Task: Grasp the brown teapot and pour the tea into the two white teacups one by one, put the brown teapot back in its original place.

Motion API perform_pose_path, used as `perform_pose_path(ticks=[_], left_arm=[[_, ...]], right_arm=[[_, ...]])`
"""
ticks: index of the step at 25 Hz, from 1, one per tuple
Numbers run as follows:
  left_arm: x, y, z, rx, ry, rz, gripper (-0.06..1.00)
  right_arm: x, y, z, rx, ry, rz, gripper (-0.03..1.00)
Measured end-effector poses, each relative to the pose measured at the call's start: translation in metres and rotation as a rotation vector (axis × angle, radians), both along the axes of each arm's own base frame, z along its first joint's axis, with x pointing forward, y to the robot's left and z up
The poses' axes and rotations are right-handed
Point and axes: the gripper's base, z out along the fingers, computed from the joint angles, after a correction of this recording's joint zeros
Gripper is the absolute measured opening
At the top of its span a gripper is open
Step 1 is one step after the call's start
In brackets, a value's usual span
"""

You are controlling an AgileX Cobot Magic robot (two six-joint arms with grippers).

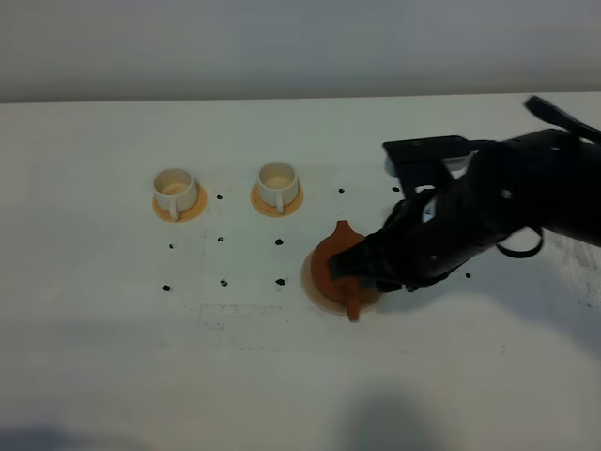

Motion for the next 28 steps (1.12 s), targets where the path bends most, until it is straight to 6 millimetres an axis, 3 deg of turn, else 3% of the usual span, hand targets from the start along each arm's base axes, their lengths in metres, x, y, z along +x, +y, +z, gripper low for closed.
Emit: perform_pose_path(ticks=[10, 16, 28], left_arm=[[0.000, 0.000, 0.000, 0.000, 0.000, 0.000, 0.31], [0.000, 0.000, 0.000, 0.000, 0.000, 0.000, 0.31], [0.000, 0.000, 0.000, 0.000, 0.000, 0.000, 0.31]], right_arm=[[0.027, 0.024, -0.014, -0.048, 0.129, -0.030, 0.33], [0.039, 0.026, -0.021, -0.067, 0.140, -0.056, 0.33], [0.042, 0.022, -0.033, -0.129, 0.166, -0.073, 0.33]])
